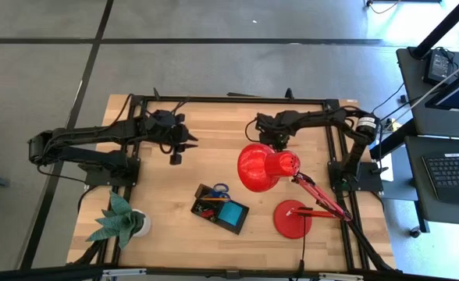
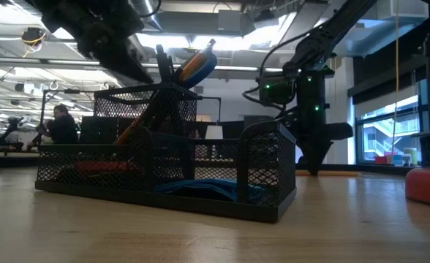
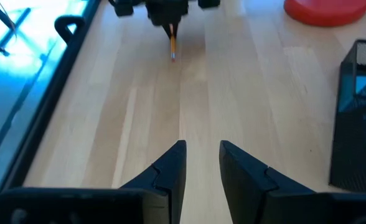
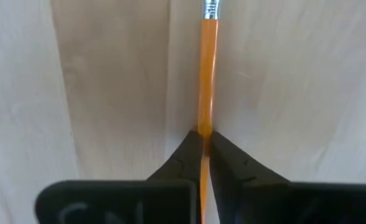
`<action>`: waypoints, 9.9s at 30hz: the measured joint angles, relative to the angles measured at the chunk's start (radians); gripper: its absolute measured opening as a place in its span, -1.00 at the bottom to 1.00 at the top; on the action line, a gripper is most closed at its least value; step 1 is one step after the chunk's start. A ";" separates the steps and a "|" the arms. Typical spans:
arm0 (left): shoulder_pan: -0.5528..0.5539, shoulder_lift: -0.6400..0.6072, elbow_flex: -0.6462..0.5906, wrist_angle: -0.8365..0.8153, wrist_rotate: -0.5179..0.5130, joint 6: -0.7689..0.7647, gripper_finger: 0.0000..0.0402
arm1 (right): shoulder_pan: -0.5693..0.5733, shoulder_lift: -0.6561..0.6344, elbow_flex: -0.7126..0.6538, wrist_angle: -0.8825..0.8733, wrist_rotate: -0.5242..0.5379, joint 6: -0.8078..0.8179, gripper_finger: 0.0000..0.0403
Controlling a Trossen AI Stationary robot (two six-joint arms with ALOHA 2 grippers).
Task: Pick and place office supplies into organizer
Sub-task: Put the orange pencil into the desk organizer
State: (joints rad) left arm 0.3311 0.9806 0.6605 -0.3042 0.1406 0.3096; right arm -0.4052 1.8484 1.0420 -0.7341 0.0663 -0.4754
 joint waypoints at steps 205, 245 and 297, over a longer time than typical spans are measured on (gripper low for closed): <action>0.194 0.959 -0.492 1.525 0.184 -0.124 -0.98 | 0.134 0.315 0.214 0.823 -0.241 0.259 -0.67; 0.191 0.790 -0.502 1.423 0.209 -0.135 -0.99 | 0.155 -0.083 -0.082 0.977 -0.033 0.466 0.29; -0.076 0.168 0.481 -0.640 -0.195 0.039 -0.99 | 0.078 -0.381 -0.510 1.104 0.167 0.474 0.29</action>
State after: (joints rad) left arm 0.2551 1.1488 1.1415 -0.9441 -0.0548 0.3482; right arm -0.3275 1.4670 0.5316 0.3703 0.2333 -0.0016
